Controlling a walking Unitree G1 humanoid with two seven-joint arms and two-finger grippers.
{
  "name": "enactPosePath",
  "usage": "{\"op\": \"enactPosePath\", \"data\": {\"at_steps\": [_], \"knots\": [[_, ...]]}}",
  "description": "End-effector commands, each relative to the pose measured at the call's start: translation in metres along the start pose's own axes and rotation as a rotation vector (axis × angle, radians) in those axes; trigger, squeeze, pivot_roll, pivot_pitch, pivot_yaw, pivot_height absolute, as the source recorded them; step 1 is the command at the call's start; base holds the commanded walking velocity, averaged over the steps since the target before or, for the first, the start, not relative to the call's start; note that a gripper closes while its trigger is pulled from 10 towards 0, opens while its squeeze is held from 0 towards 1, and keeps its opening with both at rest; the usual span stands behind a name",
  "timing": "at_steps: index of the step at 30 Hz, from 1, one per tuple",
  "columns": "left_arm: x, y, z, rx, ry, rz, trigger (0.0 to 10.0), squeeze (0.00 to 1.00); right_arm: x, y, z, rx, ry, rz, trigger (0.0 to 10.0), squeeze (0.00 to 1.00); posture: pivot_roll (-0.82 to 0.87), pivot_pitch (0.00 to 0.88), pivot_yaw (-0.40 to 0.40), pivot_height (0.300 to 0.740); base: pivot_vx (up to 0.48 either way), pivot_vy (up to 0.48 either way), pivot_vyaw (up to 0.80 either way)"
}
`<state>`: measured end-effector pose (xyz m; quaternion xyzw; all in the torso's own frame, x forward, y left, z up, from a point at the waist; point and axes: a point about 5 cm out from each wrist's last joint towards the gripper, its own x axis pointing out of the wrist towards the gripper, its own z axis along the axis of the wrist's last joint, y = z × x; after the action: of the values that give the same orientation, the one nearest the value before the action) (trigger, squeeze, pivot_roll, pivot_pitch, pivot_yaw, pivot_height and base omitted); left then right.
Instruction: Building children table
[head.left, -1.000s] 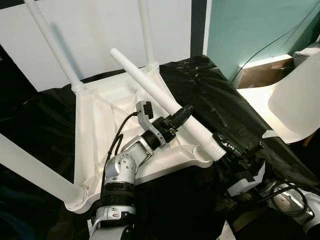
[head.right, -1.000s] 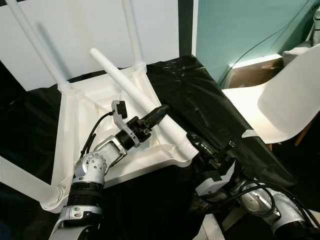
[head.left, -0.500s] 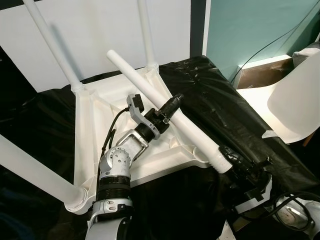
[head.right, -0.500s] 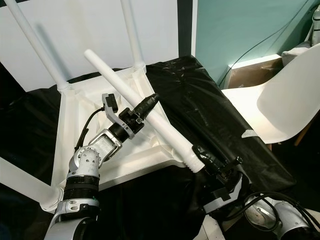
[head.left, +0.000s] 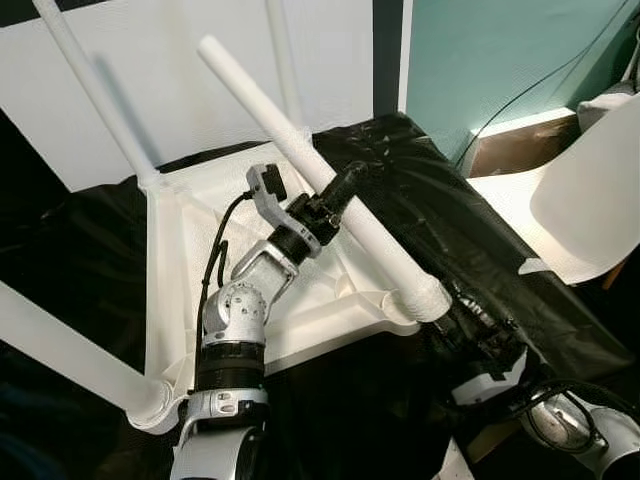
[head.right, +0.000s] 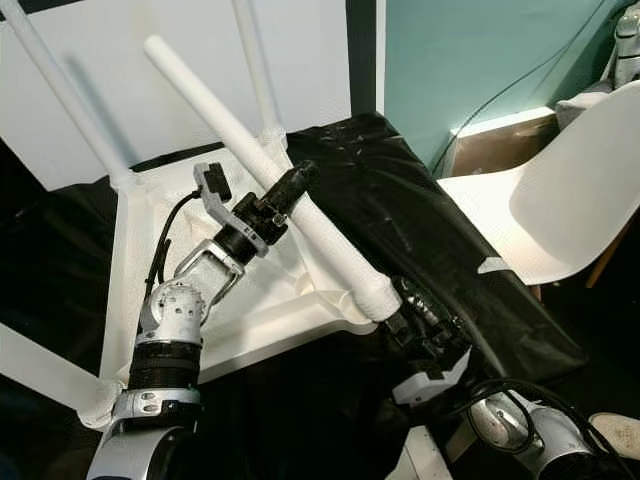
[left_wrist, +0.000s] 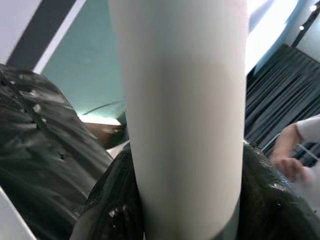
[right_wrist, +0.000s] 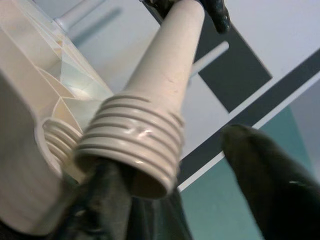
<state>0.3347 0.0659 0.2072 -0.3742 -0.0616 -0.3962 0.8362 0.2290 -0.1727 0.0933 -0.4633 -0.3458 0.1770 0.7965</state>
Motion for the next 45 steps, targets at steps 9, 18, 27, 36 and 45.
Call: {"op": "enactPosePath", "data": {"at_steps": [9,18,27,36,45], "knots": [[0.027,-0.022,0.008,0.467,-0.018,0.056,0.0,0.0,0.019,-0.002,0.016,0.402,0.121,-0.048,10.0,0.0,-0.07,0.0,0.154,0.74,0.0,0.0,0.0],[0.029,-0.022,-0.002,0.593,0.032,0.071,0.0,0.0,0.032,-0.011,0.023,0.732,0.164,0.037,10.0,0.0,-0.07,0.0,0.15,0.74,0.0,0.0,0.0],[0.029,-0.014,-0.006,0.679,0.053,0.113,0.0,0.0,0.043,-0.026,0.037,0.845,0.114,0.111,10.0,0.0,-0.07,0.0,0.147,0.74,0.0,0.0,0.0],[0.028,-0.012,-0.009,0.692,0.057,0.124,0.0,0.0,0.047,-0.037,0.038,0.888,0.125,0.121,10.0,0.0,-0.08,0.0,0.147,0.74,0.0,0.0,0.0],[0.031,-0.015,-0.014,0.69,0.061,0.085,0.0,0.0,0.067,-0.053,0.028,0.786,0.128,0.103,10.0,0.0,-0.08,0.0,0.146,0.74,0.0,0.0,0.0]]}}
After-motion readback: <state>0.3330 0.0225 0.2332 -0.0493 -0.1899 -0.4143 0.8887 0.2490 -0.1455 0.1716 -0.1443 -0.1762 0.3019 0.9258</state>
